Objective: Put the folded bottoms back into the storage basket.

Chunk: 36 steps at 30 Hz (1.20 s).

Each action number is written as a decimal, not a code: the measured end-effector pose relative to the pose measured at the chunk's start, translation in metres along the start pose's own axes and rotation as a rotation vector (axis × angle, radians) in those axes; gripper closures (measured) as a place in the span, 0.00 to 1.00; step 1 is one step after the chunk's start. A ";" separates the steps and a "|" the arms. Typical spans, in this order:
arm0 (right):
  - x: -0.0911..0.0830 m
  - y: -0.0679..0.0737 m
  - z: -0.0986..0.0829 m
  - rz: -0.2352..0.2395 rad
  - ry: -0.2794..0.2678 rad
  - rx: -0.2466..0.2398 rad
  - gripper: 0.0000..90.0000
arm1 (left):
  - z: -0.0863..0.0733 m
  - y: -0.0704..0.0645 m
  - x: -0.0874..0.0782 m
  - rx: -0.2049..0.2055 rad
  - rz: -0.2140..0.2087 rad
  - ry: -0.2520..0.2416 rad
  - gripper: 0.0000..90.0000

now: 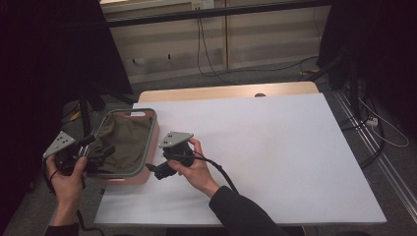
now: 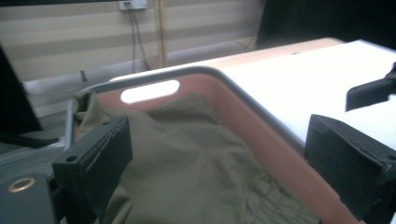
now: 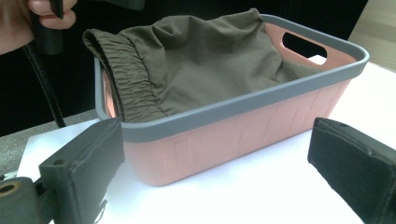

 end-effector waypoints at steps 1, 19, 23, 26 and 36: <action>-0.001 0.000 -0.001 0.000 0.004 -0.001 0.04 | 0.000 -0.002 0.000 0.000 0.003 -0.002 0.09; -0.021 -0.007 -0.016 -0.013 0.019 0.003 0.04 | -0.017 -0.034 -0.009 -0.024 -0.033 0.017 0.10; -0.025 -0.007 -0.018 -0.015 0.019 0.000 0.04 | -0.019 -0.047 -0.009 -0.032 -0.058 0.013 0.10; -0.032 -0.006 -0.022 -0.018 0.019 -0.003 0.04 | -0.018 -0.060 -0.008 -0.001 -0.066 0.020 0.10; -0.053 -0.018 -0.033 -0.074 0.015 -0.006 0.05 | -0.018 -0.079 0.005 0.034 -0.076 0.009 0.08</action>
Point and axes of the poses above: each handheld gripper's, and its own axes: x roughly forward along the jaws, z roughly out of its top, y roughly to its left, the point moved 10 cm from there along x, roughly forward along the jaws, and after that the axes turned 10 degrees about -z, right-handed, at the moved point
